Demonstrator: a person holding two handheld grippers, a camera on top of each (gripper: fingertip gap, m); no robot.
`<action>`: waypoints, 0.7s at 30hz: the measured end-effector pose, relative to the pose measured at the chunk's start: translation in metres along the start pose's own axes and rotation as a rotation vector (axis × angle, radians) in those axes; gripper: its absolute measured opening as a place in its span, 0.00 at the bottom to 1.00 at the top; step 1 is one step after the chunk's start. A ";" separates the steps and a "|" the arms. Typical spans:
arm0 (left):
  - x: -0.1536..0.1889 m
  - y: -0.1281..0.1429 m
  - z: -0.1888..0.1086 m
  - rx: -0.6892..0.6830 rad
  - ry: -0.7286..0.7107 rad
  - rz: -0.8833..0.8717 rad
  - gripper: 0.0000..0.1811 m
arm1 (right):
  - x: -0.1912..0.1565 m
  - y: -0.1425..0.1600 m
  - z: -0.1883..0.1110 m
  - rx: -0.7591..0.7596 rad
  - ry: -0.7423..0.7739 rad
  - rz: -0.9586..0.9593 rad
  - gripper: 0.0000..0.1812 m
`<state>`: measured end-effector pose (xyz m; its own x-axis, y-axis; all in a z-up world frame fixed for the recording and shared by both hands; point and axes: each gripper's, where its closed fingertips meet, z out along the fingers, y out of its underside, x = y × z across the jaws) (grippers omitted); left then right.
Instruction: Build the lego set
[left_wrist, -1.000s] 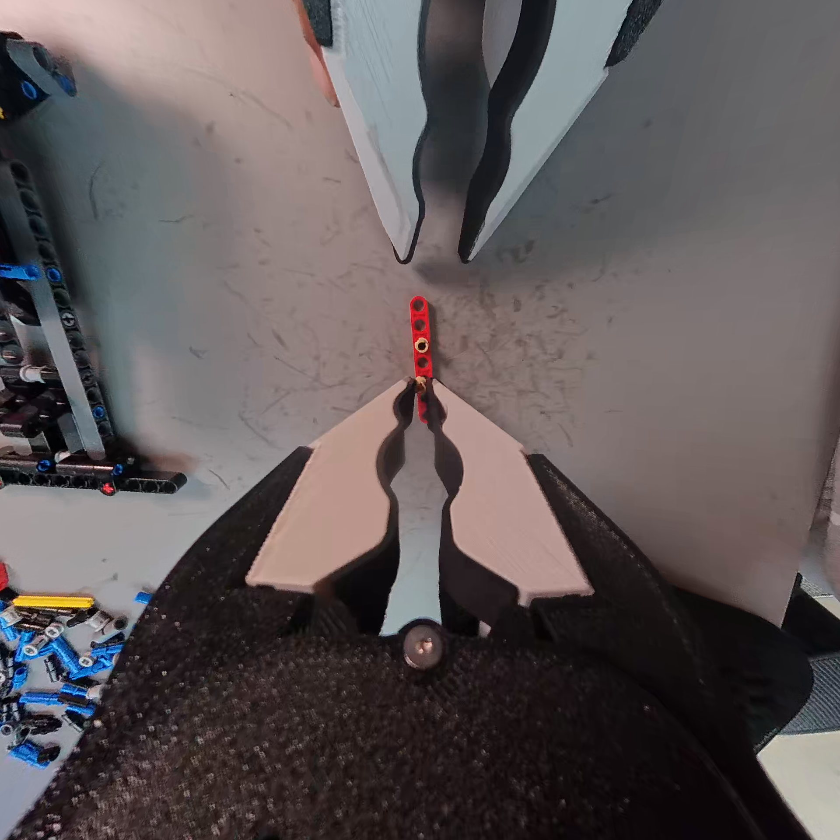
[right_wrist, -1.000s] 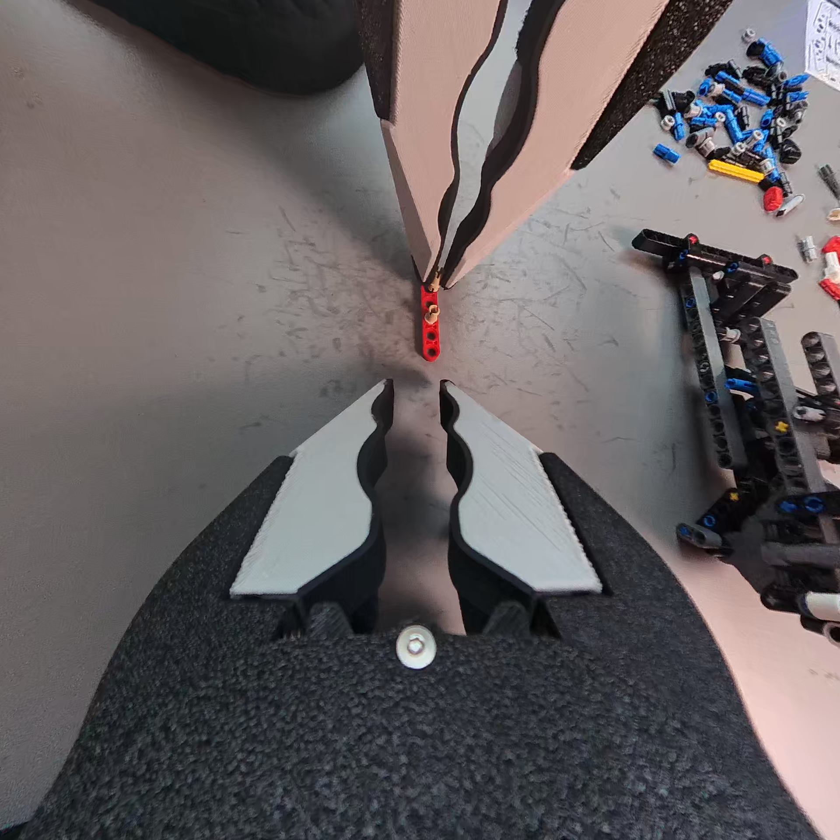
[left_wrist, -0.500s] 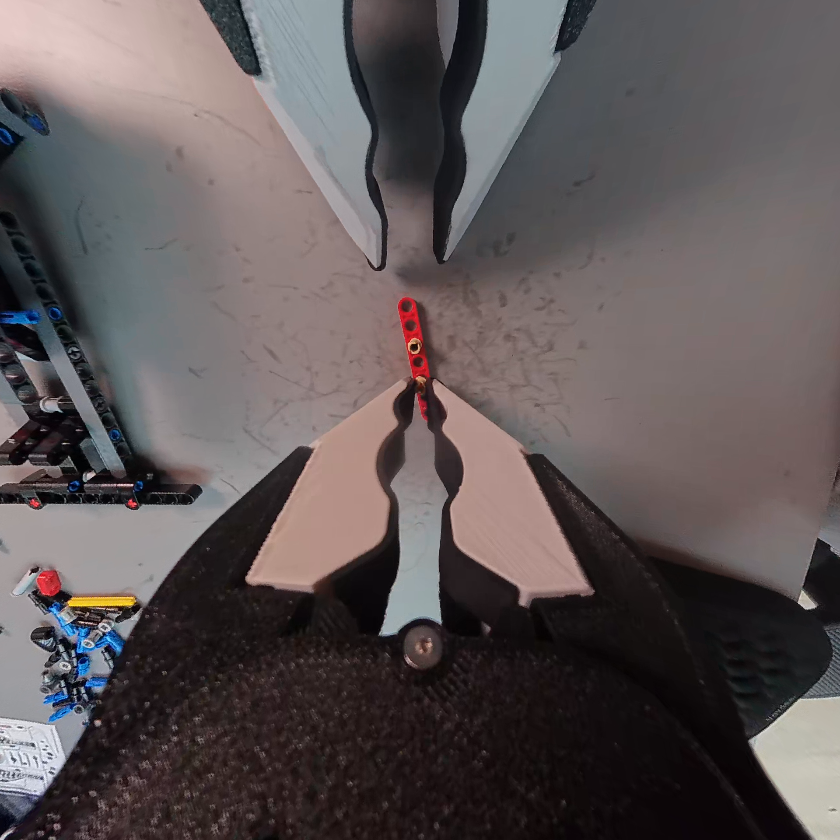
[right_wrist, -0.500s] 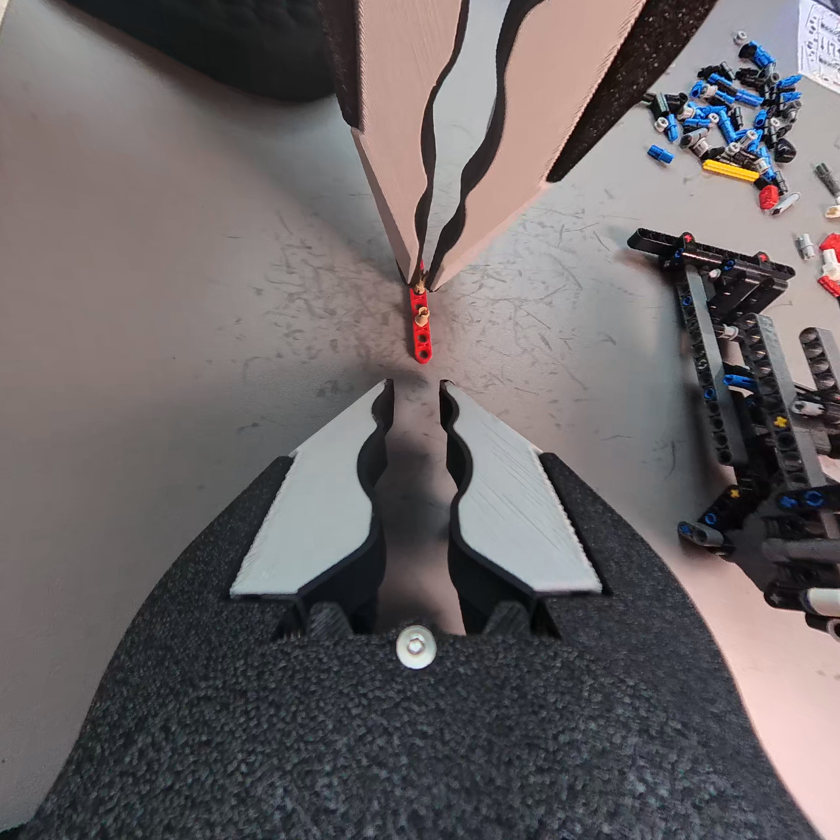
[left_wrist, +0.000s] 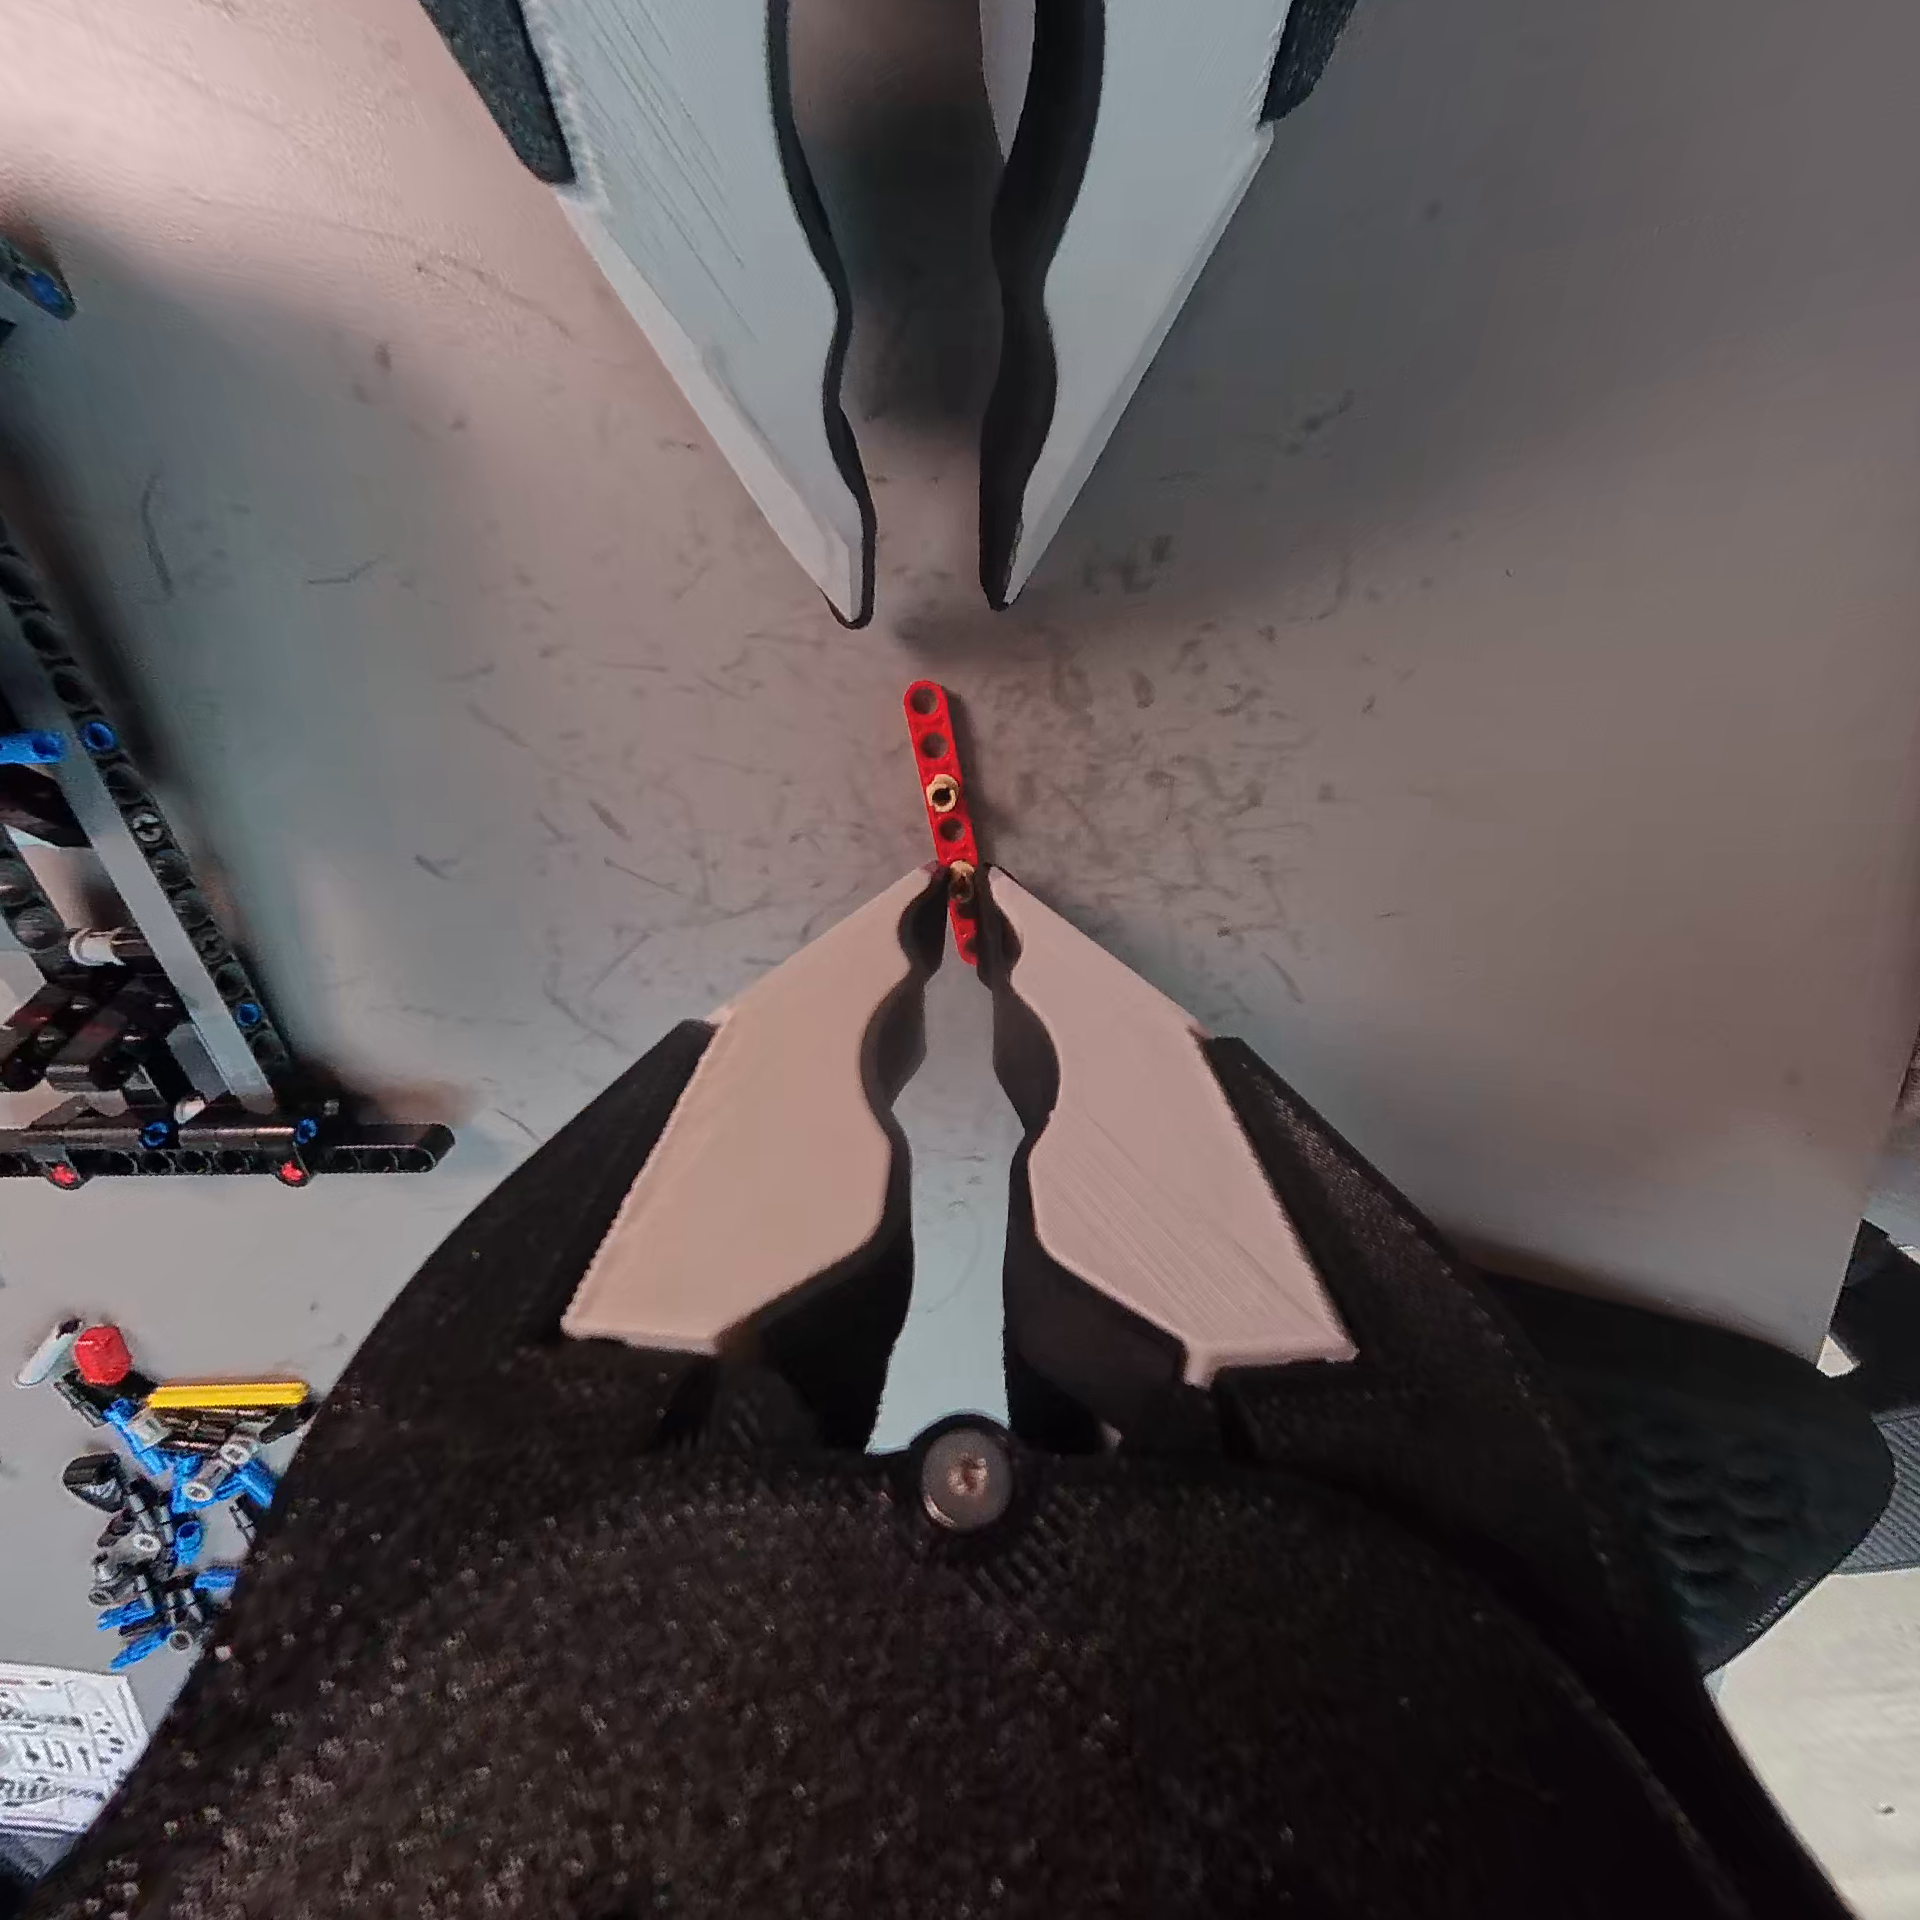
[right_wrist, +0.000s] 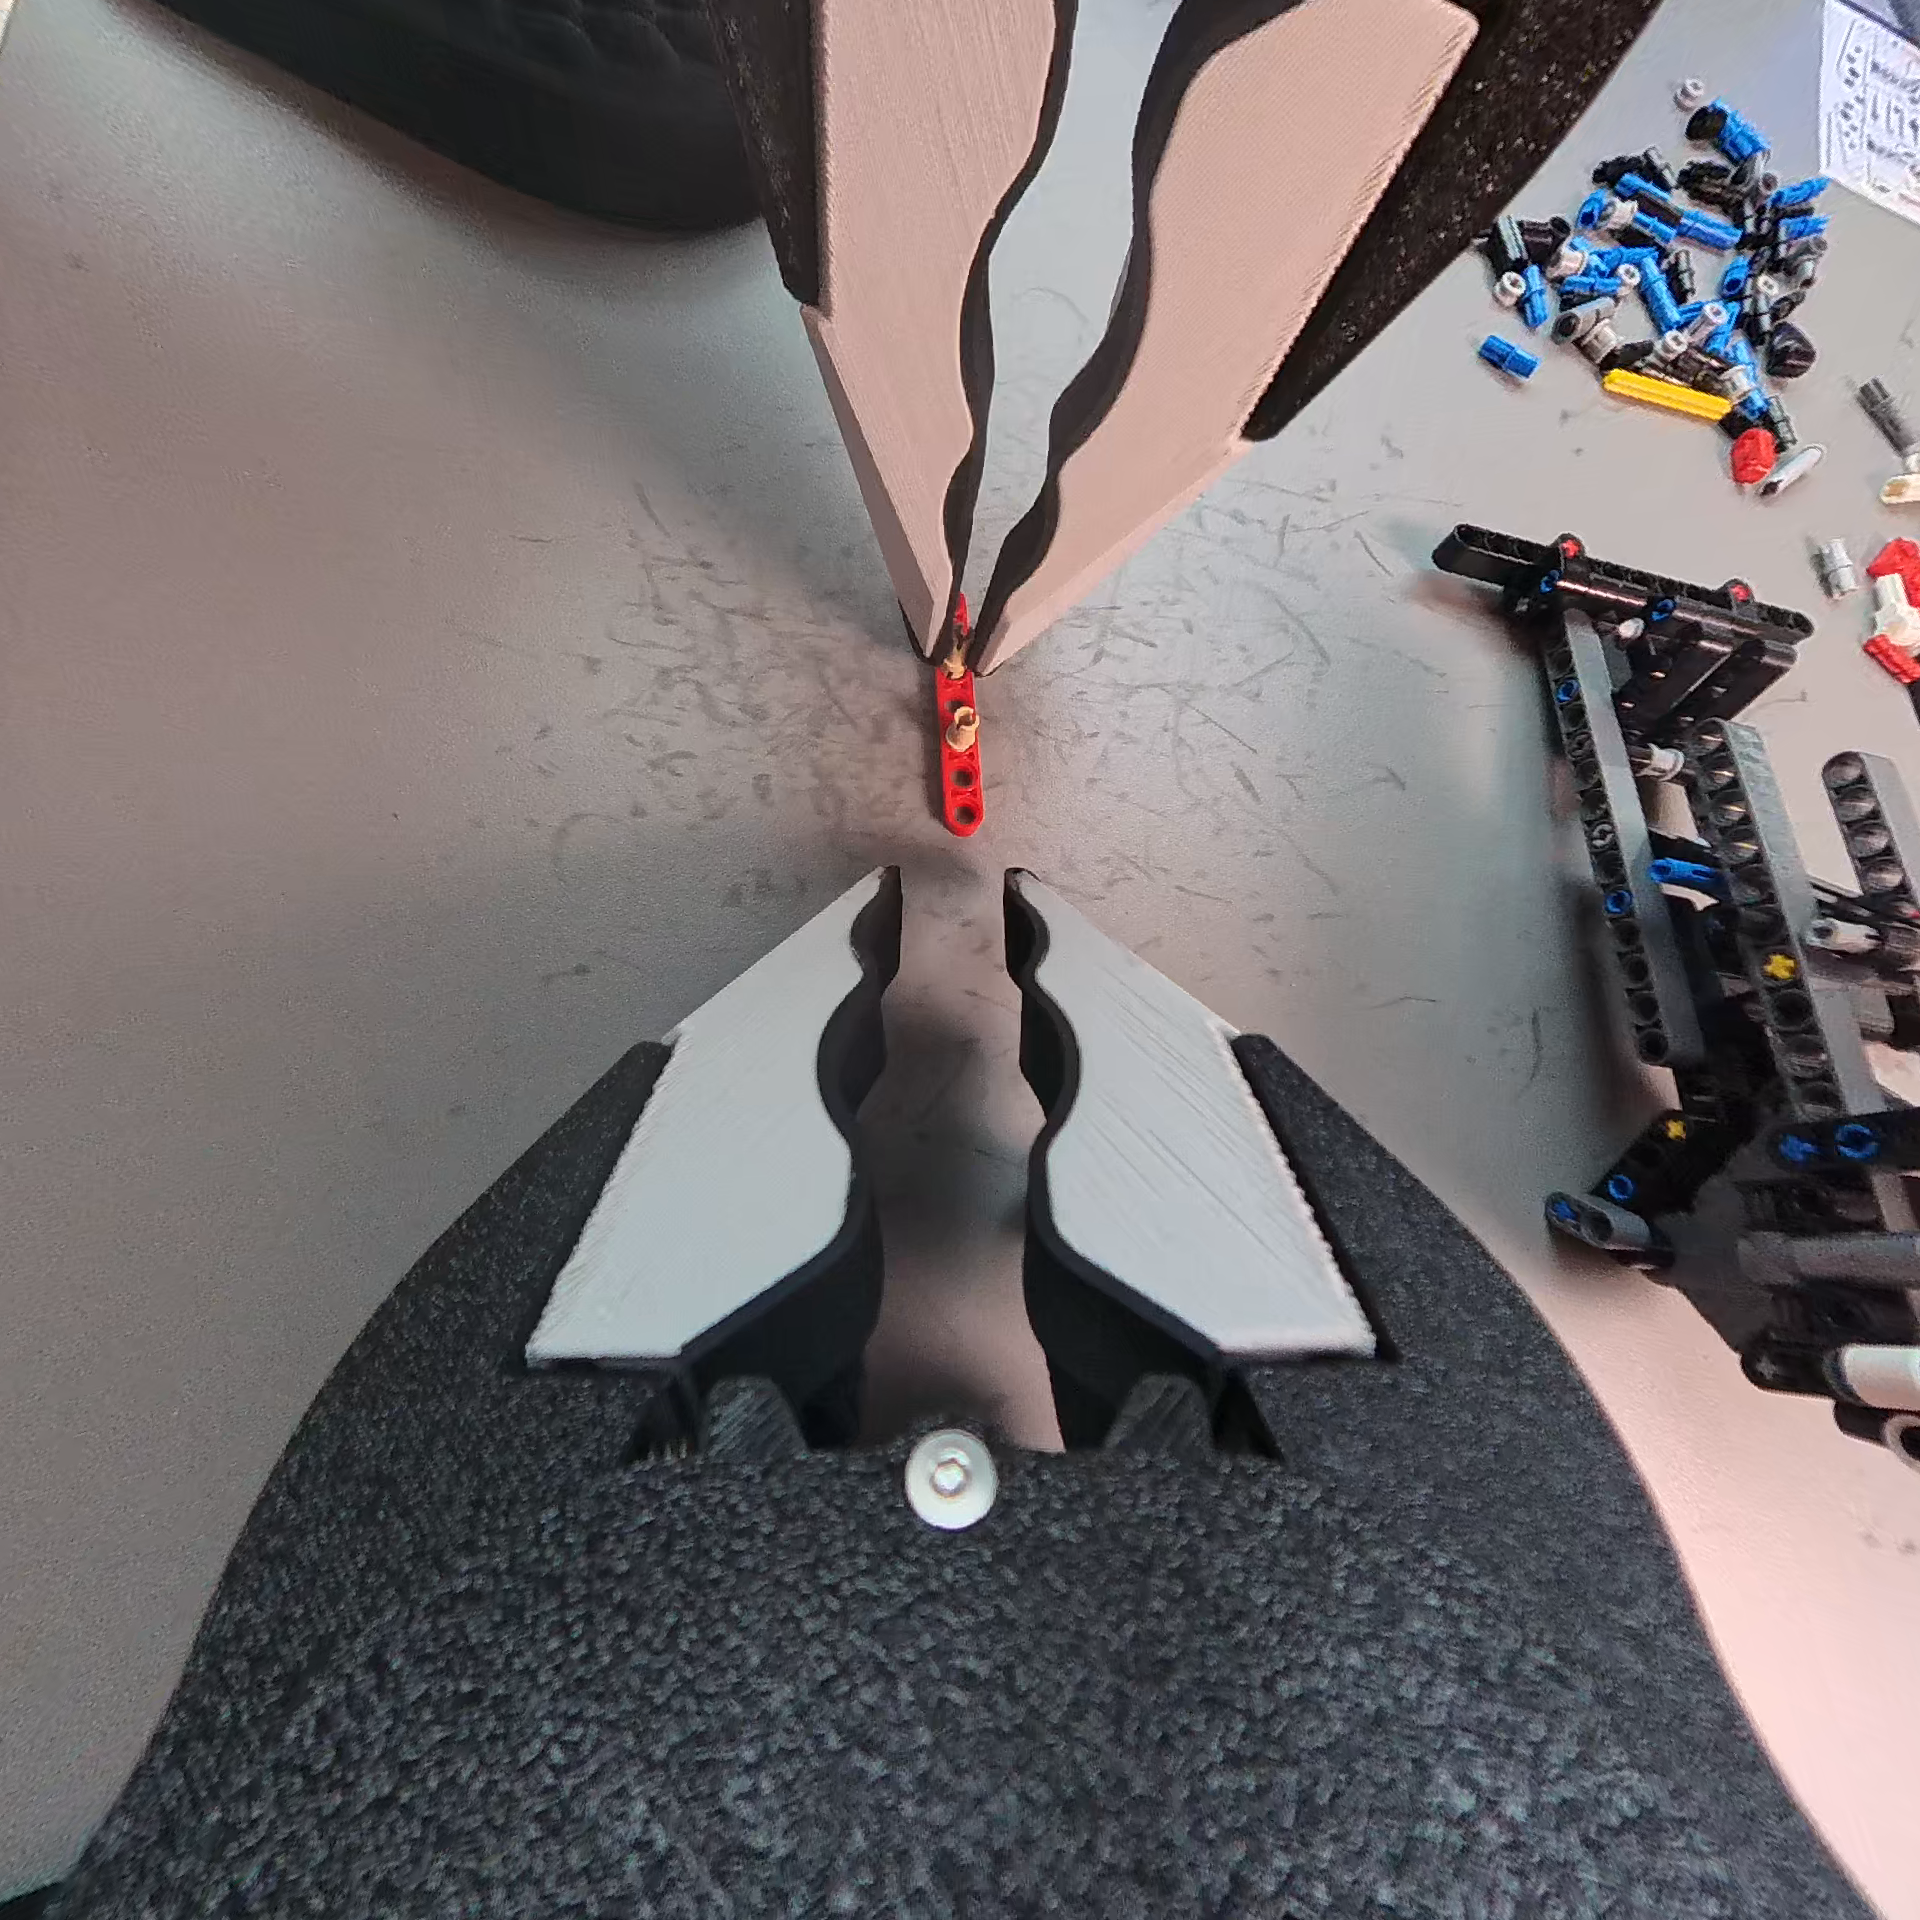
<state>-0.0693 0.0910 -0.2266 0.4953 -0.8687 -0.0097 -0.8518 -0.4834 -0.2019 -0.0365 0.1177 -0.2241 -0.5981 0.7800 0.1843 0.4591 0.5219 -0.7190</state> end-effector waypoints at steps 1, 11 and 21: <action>0.000 0.000 0.000 -0.006 -0.002 0.002 0.02 | 0.000 0.000 0.000 0.001 -0.001 0.000 0.11; -0.001 -0.003 0.001 -0.052 -0.034 0.087 0.02 | -0.002 0.000 -0.001 0.005 -0.013 -0.007 0.11; -0.003 -0.005 0.002 -0.043 -0.093 0.207 0.02 | -0.004 0.000 -0.002 0.008 -0.031 -0.010 0.11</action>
<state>-0.0659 0.0965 -0.2271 0.3211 -0.9371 -0.1371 -0.9424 -0.3018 -0.1444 -0.0325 0.1152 -0.2235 -0.6229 0.7635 0.1705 0.4476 0.5266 -0.7228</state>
